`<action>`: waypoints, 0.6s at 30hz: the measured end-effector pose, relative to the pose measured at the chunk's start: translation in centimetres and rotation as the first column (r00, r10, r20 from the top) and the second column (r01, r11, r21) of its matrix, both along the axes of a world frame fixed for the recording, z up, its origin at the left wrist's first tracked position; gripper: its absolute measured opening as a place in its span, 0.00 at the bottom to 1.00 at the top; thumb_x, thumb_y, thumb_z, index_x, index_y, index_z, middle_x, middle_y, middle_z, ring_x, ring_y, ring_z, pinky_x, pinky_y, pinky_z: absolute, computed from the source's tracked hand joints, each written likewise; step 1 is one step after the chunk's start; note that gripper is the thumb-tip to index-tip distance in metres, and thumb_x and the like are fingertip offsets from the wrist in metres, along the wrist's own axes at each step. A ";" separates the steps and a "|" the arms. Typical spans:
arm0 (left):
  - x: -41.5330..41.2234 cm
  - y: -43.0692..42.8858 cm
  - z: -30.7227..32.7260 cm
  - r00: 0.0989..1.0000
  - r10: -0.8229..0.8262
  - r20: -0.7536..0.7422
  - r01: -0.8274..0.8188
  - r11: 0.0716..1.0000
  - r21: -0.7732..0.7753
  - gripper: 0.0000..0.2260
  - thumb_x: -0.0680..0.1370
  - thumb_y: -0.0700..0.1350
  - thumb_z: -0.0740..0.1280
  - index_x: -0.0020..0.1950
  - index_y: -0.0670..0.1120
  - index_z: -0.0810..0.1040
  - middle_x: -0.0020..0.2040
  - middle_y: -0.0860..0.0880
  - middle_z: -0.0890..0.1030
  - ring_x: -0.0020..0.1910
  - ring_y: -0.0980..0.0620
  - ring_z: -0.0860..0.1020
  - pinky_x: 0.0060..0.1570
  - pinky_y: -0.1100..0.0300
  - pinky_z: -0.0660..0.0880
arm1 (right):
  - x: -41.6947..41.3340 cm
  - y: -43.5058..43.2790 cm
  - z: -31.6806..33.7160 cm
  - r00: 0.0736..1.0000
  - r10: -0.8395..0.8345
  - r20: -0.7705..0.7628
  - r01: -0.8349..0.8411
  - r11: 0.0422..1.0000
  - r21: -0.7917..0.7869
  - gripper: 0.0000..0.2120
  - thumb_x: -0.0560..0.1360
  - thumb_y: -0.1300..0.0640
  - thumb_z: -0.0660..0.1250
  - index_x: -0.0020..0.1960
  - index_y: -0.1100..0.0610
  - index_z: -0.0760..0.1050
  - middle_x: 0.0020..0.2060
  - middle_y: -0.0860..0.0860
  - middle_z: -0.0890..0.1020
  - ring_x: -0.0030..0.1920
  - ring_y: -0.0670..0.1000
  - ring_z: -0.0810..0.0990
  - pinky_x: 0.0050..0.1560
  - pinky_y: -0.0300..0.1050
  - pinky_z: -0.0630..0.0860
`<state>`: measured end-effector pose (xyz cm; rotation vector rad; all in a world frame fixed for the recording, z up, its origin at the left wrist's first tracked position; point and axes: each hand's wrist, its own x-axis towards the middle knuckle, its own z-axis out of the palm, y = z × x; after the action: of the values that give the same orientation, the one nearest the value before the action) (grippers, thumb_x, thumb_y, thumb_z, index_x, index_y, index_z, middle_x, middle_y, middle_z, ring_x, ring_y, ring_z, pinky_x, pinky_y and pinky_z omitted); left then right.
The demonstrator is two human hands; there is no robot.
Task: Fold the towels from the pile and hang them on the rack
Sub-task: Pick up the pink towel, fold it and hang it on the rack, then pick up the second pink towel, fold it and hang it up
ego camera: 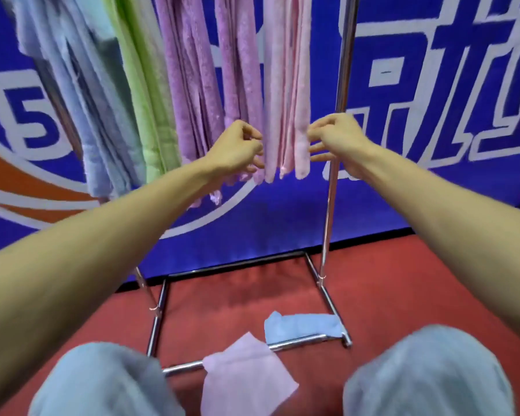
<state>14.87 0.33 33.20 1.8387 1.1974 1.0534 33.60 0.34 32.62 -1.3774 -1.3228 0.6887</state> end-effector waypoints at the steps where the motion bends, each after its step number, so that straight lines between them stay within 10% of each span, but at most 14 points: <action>1: -0.7 -1.1 -1.8 0.999 -0.021 -0.034 0.020 0.999 -0.032 0.08 0.78 0.33 0.58 0.46 0.46 0.68 0.41 0.46 0.74 0.33 0.51 0.79 0.35 0.59 0.73 | -0.4 -1.0 -1.8 1.000 0.015 -0.011 -0.015 0.999 -0.035 0.05 0.73 0.66 0.63 0.40 0.59 0.75 0.41 0.58 0.78 0.39 0.57 0.80 0.37 0.43 0.80; 8: -4.9 -5.3 -12.9 0.959 -0.126 -0.255 0.073 0.975 -0.211 0.05 0.77 0.39 0.62 0.50 0.48 0.69 0.42 0.49 0.77 0.44 0.47 0.81 0.50 0.51 0.75 | -3.5 -3.7 -12.5 0.992 0.114 -0.062 -0.127 0.952 -0.278 0.06 0.77 0.62 0.64 0.41 0.57 0.75 0.41 0.54 0.78 0.38 0.52 0.79 0.32 0.39 0.80; 18: -9.2 -5.7 -24.1 0.886 -0.203 -0.417 0.048 0.935 -0.352 0.09 0.77 0.39 0.65 0.54 0.45 0.67 0.43 0.51 0.75 0.40 0.54 0.72 0.40 0.62 0.69 | -10.6 -2.0 -29.5 0.955 0.296 -0.003 -0.237 0.760 -0.606 0.10 0.75 0.64 0.64 0.36 0.55 0.75 0.36 0.53 0.78 0.34 0.50 0.76 0.32 0.41 0.77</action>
<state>5.66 -5.39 9.13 1.9042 1.3915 0.3213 23.01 -1.63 3.14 -1.7510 -1.4573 1.3458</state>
